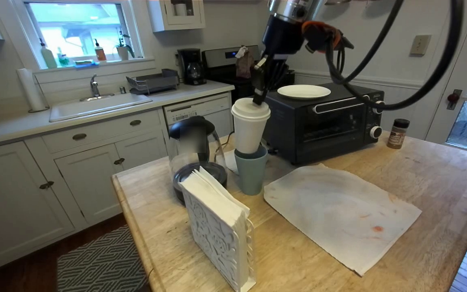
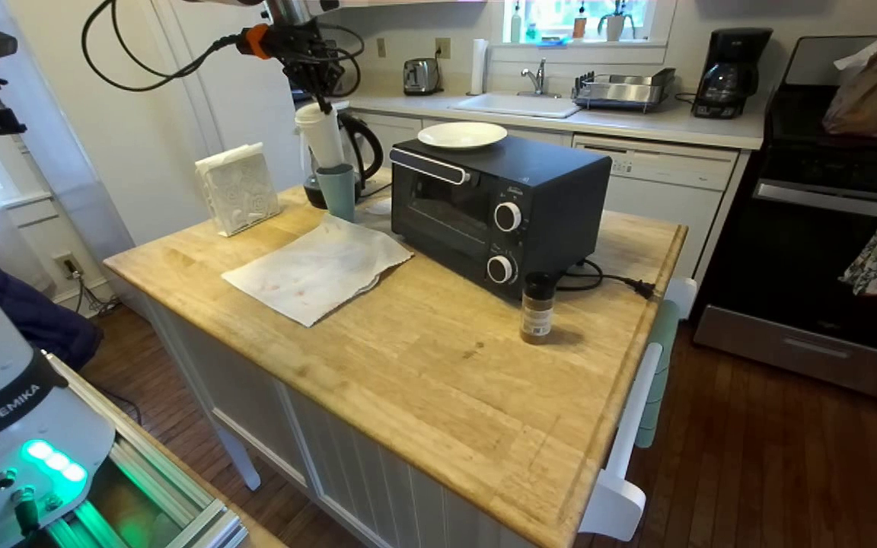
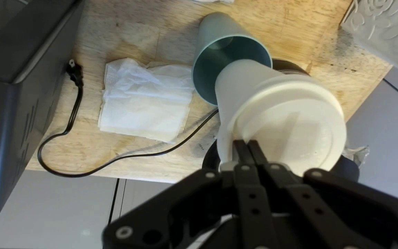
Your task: Remove the white coffee cup from the grey cup.
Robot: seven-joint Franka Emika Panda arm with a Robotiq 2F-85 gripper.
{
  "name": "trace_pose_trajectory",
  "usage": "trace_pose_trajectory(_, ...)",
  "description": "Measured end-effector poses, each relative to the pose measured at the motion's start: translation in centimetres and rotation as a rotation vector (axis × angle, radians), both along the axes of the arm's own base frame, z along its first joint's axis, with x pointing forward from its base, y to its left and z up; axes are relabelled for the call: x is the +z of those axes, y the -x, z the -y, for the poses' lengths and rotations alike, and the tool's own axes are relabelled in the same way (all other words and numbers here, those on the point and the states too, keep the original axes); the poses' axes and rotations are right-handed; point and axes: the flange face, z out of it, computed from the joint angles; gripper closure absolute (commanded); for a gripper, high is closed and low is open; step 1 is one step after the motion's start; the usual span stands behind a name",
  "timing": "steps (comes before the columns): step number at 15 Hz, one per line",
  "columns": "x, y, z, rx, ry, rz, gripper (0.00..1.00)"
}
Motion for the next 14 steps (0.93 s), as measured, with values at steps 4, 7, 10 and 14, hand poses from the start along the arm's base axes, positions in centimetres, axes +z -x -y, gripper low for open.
trace_pose_trajectory(4, 3.1, 2.7, -1.7, 0.058, 0.017, 0.047, 1.00)
trace_pose_trajectory(7, 3.3, 4.3, -3.4, 0.123, 0.015, 0.036, 1.00)
trace_pose_trajectory(10, 1.1, 4.8, -4.4, 0.172, 0.017, 0.003, 1.00)
trace_pose_trajectory(14, -4.3, 4.9, -5.0, 0.223, 0.008, -0.069, 1.00)
